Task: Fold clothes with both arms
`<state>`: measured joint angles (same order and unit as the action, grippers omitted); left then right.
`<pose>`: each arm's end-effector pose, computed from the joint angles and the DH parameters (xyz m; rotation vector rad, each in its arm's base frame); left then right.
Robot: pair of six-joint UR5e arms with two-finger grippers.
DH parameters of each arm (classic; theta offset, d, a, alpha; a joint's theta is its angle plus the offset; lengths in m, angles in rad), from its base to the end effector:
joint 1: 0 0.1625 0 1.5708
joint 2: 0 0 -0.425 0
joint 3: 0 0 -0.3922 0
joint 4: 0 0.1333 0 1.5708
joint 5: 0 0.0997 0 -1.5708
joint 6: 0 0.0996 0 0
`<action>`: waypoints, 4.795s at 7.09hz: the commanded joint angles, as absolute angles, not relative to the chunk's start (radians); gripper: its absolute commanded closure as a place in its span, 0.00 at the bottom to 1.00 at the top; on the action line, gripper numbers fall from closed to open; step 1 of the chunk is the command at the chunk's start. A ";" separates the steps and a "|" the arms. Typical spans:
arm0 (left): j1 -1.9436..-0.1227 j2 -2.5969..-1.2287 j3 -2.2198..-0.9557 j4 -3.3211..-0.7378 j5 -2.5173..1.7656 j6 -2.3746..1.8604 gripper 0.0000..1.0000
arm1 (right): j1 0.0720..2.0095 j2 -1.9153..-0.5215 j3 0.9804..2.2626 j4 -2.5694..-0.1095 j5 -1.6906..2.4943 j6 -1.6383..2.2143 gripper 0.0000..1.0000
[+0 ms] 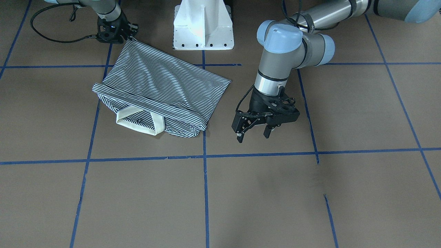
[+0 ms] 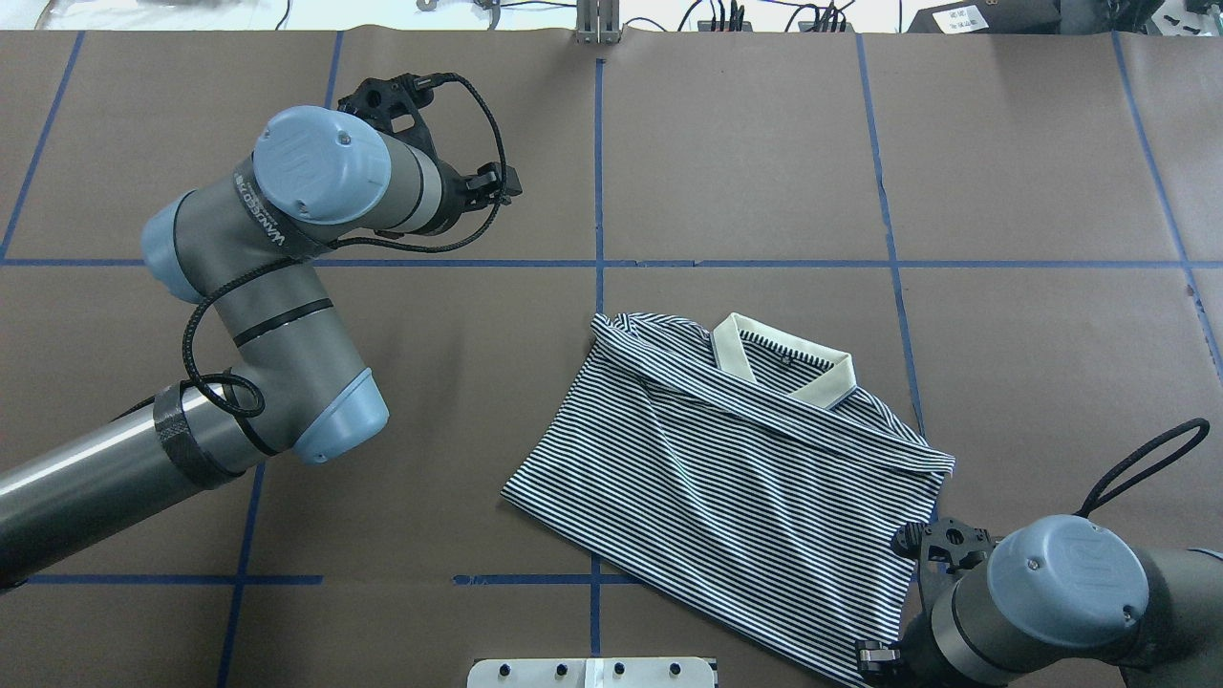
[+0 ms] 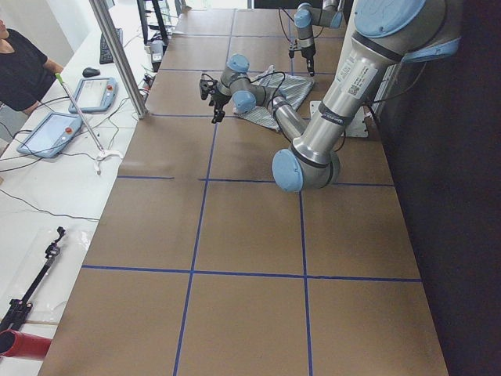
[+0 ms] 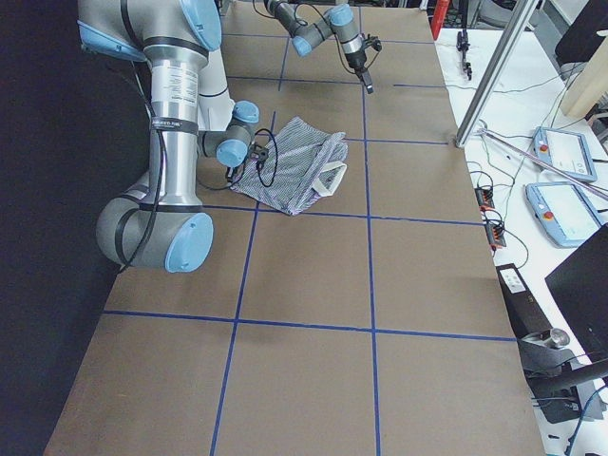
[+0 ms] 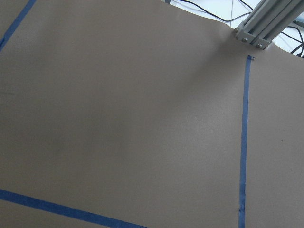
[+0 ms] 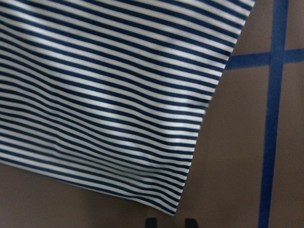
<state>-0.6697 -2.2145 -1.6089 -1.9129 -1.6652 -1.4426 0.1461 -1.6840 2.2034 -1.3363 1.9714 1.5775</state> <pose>0.4689 -0.5293 0.2217 0.3211 0.9851 -0.4444 -0.4096 -0.1558 0.3887 -0.3283 -0.7676 -0.0072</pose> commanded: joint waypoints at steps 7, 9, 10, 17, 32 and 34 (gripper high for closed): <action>-0.316 -2.206 -1.759 -1.559 -1.635 -1.885 0.00 | 0.386 -1.533 2.186 -1.132 1.835 1.668 0.00; -0.285 -2.185 -1.767 -1.546 -1.634 -1.904 0.00 | 0.406 -1.503 2.166 -1.129 1.845 1.698 0.00; -0.261 -2.174 -1.763 -1.546 -1.632 -1.910 0.00 | 0.419 -1.500 2.169 -1.129 1.854 1.698 0.00; -0.239 -2.183 -1.752 -1.552 -1.612 -1.942 0.36 | 0.503 -1.505 2.172 -1.129 1.948 1.698 0.00; -0.696 -2.391 -1.204 -2.082 -1.539 -1.533 1.00 | 0.578 -1.517 2.183 -1.120 1.944 1.698 0.00; -0.698 -2.453 -1.021 -2.268 -1.459 -1.504 1.00 | 0.577 -1.514 2.184 -1.120 1.941 1.698 0.00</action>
